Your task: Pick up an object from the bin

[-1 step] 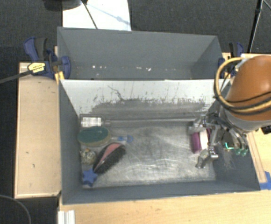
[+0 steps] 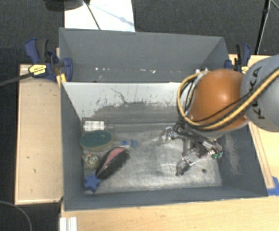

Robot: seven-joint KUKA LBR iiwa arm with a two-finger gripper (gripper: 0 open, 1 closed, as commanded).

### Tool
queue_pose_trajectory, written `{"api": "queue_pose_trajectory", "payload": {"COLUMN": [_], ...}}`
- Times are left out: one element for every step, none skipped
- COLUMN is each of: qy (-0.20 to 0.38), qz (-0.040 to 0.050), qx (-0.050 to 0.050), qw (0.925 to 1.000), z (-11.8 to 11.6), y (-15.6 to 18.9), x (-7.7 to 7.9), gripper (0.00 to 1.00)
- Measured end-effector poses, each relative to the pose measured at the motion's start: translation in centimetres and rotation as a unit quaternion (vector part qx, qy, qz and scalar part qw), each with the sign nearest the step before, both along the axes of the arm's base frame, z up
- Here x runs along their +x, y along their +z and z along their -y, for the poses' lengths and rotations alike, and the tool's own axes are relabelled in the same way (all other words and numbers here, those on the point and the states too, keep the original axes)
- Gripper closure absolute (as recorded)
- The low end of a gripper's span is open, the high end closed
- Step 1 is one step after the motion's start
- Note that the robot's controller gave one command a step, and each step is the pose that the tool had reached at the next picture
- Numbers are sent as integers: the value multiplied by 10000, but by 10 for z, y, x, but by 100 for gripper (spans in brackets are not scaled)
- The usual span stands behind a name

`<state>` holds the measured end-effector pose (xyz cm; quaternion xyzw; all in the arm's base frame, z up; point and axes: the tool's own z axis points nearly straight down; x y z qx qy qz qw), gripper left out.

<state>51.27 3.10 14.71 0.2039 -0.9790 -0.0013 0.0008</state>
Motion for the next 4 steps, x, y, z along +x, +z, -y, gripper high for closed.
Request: {"api": "queue_pose_trajectory", "payload": {"qy": [-6,636,615,873], "qz": [17,16,20,54], "qx": [9,4,-9,2], "qw": [10000,9980,9981,9962], "z": [-115,-180,-177,-169], "y": [-59,-50,-50,55], "x": [6,4,5,1], "gripper": [0,0,100,100]}}
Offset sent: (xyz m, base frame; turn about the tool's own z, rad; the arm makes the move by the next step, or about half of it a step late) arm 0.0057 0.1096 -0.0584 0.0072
